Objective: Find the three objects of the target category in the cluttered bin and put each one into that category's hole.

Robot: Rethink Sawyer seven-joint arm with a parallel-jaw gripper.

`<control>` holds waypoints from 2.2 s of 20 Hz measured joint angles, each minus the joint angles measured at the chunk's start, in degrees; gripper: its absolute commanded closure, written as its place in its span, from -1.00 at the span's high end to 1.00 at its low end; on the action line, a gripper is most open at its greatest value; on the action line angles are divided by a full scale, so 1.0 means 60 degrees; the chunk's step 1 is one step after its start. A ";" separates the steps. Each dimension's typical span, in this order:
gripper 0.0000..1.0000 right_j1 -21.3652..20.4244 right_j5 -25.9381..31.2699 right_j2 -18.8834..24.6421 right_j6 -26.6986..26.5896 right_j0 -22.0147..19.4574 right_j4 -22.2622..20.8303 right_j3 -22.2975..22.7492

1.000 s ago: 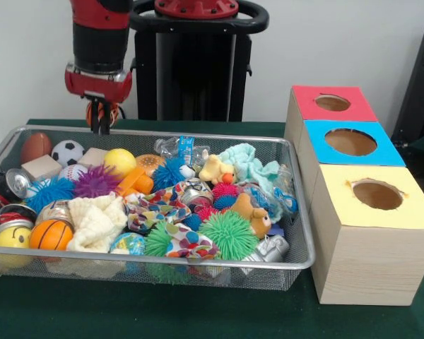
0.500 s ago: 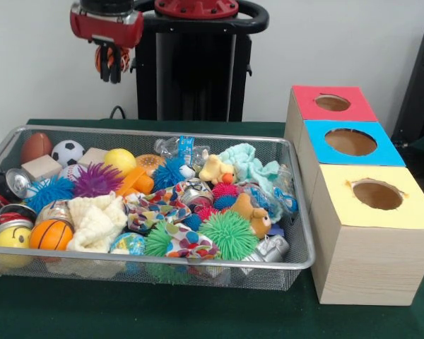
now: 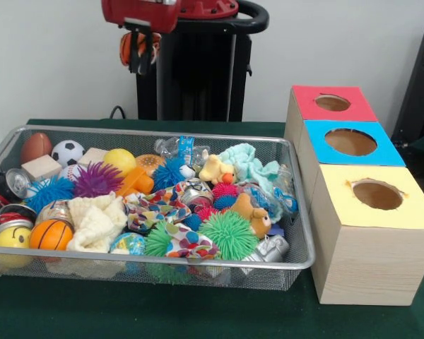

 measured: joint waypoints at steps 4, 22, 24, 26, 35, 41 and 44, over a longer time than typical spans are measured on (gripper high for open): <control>-1.00 0.0687 0.0005 -0.0167 0.0094 0.0913 0.0278 -0.0790; -1.00 0.2120 -0.0010 -0.1228 0.2300 0.3170 0.1494 -0.1495; -1.00 0.1875 -0.0014 -0.1364 0.2389 0.3263 0.1494 -0.1217; -1.00 0.1510 -0.0014 -0.1562 0.2432 0.3376 0.1494 -0.0839; -1.00 -0.0425 -0.0012 -0.2598 0.2434 0.4302 0.1476 0.0750; -1.00 -0.0757 -0.0012 -0.2979 0.2521 0.5482 0.1494 0.1021; -1.00 -0.0664 -0.0012 -0.3038 0.2708 0.6200 0.1568 0.1033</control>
